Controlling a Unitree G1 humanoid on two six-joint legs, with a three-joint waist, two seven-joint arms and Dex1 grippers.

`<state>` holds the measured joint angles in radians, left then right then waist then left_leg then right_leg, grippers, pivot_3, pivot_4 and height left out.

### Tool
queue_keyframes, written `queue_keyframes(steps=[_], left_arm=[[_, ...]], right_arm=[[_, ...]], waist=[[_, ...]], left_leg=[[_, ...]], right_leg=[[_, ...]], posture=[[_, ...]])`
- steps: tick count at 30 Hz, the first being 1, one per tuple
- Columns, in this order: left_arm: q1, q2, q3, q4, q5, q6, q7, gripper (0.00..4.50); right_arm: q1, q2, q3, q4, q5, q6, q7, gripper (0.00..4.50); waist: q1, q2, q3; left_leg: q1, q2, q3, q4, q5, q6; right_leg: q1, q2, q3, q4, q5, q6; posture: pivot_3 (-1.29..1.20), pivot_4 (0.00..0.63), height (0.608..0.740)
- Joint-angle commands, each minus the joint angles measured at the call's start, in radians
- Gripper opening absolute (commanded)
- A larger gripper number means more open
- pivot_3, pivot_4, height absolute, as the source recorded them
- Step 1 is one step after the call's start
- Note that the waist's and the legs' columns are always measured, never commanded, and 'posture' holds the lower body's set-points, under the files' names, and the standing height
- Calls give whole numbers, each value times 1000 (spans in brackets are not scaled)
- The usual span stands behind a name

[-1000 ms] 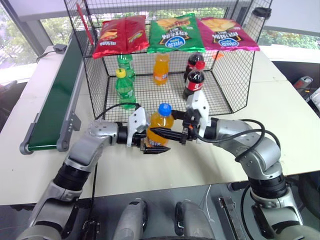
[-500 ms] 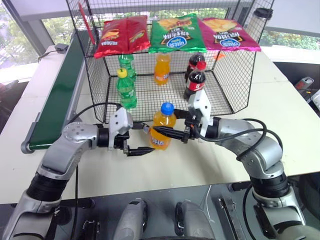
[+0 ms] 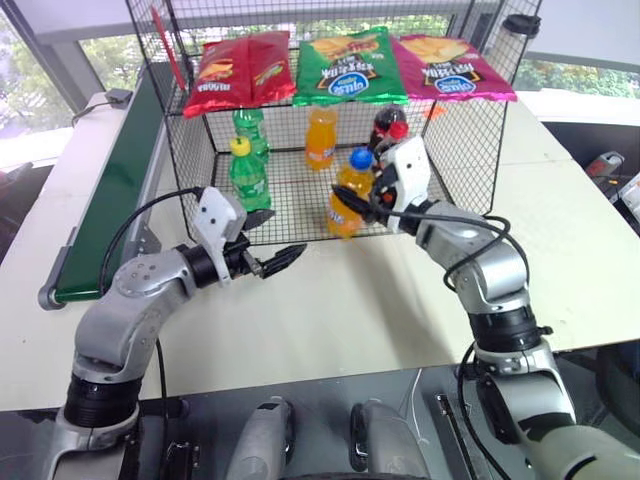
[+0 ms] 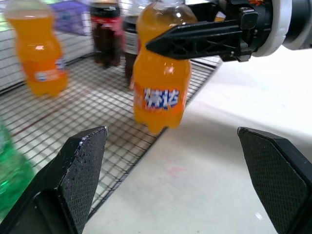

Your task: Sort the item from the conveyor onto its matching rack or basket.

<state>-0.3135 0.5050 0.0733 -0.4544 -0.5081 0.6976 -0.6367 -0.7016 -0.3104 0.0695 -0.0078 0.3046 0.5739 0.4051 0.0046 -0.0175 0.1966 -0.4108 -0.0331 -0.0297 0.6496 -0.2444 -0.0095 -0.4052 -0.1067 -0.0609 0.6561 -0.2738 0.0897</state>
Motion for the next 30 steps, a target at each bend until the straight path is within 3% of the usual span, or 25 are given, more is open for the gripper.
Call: queue_keyframes(steps=[1,9,19,23,30], left_arm=[[16,-13,29,-54,-5,-9,54,4449],[19,-70,39,-77,20,-34,186,4449],[18,-87,33,-75,24,-42,232,4449],[13,-95,25,-72,26,-44,242,4500],[25,-99,21,-76,24,-44,242,4500]], right_arm=[[-76,35,-25,51,-41,-92,-37,2705],[-134,82,-24,199,-89,-187,-43,2705],[-193,116,-24,355,-128,-284,-30,2705],[-206,119,-24,403,-147,-312,-34,4488],[-186,112,-19,339,-136,-288,1,4488]], waist=[[-1,0,0],[-2,0,0],[-15,0,0],[-18,0,0],[-18,0,0]], left_leg=[[0,0,0,0,0,0],[0,1,1,0,0,0],[0,1,1,0,0,0],[0,2,2,0,0,0],[1,6,3,0,1,-2]], right_leg=[[0,0,0,0,0,0],[-1,1,1,1,0,0],[-1,1,1,1,0,-1],[-1,2,2,1,0,-1],[-1,5,2,1,2,-4]], posture=[[0,150,739],[0,150,739],[0,150,739],[0,150,739],[0,150,739]])
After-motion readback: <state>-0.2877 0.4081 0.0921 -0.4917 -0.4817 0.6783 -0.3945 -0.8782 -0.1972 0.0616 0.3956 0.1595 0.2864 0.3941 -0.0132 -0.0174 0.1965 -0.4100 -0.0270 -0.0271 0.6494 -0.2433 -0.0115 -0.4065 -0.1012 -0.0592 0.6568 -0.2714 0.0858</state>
